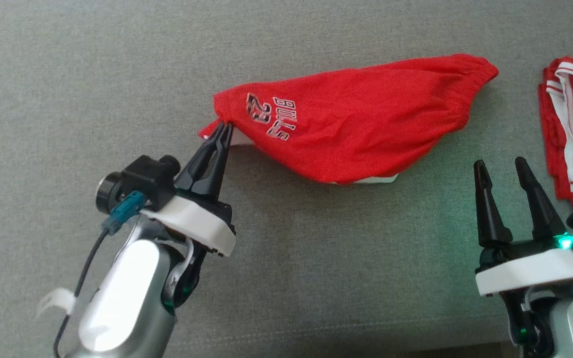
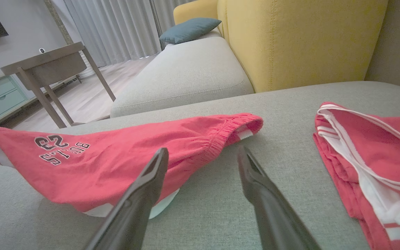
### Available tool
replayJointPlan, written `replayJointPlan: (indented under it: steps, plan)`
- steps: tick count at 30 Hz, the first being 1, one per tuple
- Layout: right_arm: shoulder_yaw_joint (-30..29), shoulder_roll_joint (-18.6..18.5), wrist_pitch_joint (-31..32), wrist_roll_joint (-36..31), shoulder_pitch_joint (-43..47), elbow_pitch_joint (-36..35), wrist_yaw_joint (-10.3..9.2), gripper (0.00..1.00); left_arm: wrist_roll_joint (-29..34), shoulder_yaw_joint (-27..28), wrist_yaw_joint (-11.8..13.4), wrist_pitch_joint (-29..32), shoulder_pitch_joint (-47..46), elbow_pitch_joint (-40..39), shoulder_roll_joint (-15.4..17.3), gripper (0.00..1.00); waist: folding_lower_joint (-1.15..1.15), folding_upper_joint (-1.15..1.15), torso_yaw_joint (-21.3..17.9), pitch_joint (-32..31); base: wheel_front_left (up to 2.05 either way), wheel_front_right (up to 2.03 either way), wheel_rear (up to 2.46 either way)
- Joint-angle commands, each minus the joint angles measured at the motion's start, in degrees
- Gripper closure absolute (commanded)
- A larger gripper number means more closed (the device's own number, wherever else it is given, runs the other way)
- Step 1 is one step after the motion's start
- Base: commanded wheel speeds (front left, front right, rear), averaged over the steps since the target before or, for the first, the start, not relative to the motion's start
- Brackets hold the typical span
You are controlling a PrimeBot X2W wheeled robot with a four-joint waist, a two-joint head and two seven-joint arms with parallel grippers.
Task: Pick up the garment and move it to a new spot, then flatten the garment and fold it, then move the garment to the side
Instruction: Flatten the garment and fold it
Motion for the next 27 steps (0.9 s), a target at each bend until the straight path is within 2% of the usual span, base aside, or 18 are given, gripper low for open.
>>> replayJointPlan:
  steps: [1,7,11,21,27]
  plan:
    - [0.85,-0.03,-0.13,0.48,-0.72,-1.87,0.37,0.0,0.49,2.04,0.49,-0.75,-0.07,-3.52,1.24,1.0,0.0,0.0,0.19,-0.14,0.0,0.0,0.0]
    - [0.23,0.18,0.11,0.73,-0.05,-1.56,0.37,0.0,1.5,1.55,1.84,0.52,2.9,-13.77,2.76,1.0,0.0,0.0,0.9,-1.41,0.0,0.0,0.0]
    - [-0.28,0.46,0.3,0.84,0.71,-1.11,0.37,0.0,2.53,-0.46,1.76,3.57,4.64,-21.75,3.84,1.0,0.0,0.0,1.38,-2.79,0.0,0.0,0.0]
    - [-1.62,1.45,0.84,1.04,2.42,-0.79,0.37,0.0,2.71,-5.05,0.06,11.6,5.11,-40.07,5.35,1.0,0.0,0.0,3.09,-5.41,0.0,0.0,0.0]
    - [-1.67,1.83,1.19,1.35,2.58,-1.07,0.37,0.0,1.5,-6.77,-1.24,14.05,2.67,-44.05,5.15,1.0,0.0,0.0,3.53,-5.54,0.0,0.0,0.0]
